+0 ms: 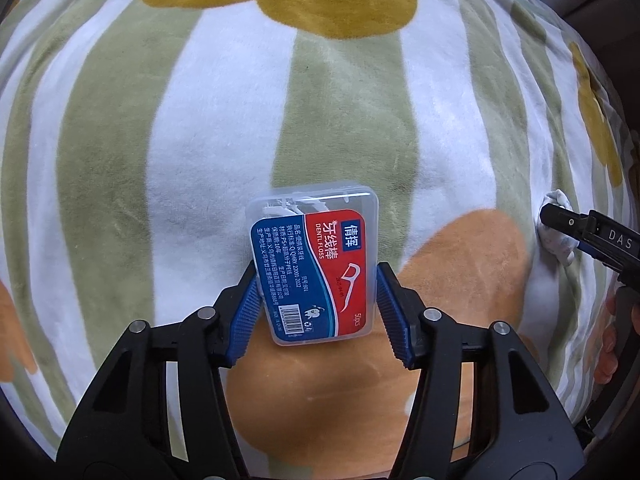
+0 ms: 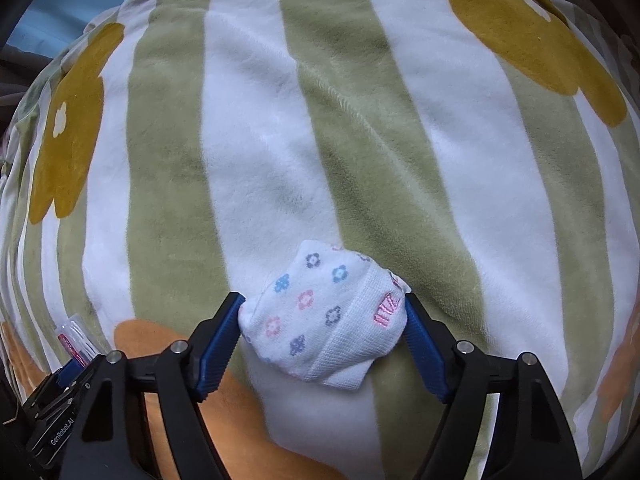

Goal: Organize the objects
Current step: 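Grasp the red-blue floss box with the left tool while the right tool grasps the white cloth, then carry the floss box and white cloth over the cardboard box with both tools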

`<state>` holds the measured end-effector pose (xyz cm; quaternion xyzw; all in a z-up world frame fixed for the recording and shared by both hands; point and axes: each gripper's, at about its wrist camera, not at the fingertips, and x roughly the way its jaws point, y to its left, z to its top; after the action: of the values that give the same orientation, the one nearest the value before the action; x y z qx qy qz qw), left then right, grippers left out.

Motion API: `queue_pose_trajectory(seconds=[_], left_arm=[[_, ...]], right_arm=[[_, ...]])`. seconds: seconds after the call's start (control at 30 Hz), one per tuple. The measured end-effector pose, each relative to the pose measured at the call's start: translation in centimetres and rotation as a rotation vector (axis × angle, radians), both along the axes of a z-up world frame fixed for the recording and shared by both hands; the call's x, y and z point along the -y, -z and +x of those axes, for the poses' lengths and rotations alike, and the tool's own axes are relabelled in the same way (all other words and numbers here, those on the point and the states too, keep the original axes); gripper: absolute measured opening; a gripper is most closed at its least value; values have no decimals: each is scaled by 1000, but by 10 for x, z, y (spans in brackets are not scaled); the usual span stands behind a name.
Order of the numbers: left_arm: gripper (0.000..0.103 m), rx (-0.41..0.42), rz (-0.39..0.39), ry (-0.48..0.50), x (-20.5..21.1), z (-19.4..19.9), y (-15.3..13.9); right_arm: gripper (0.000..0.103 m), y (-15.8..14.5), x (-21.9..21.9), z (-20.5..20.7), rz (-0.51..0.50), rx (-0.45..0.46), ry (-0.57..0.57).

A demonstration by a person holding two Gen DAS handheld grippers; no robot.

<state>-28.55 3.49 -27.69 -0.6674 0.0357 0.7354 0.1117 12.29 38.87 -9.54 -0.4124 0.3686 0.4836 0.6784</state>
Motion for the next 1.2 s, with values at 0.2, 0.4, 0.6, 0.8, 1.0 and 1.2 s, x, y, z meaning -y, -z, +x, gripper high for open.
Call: queue_pose_trajectory(seconds=[0.2,0.4,0.6,0.8,1.0,1.2], left_arm=[[52,-11,4,6,0,0,-7],[52,-39,27,7,5,4,-23],[52,-74,61,21,4,0,-60],[52,-112,98,51,24,26,-115],[52,-153,102,81,31,60,-164],[52,-161,110,74,41,94,-202]], right_arm=[[72,-9,8,0,10,17,-21],[71,-26,24,-5,28,46,-62],[70,-53,46,-13,69,33,-88],[70,-75,71,-42,115,23,-127],[70,-86,101,-75,132,11,-191],[70,-105,151,-100,156,32,-270]])
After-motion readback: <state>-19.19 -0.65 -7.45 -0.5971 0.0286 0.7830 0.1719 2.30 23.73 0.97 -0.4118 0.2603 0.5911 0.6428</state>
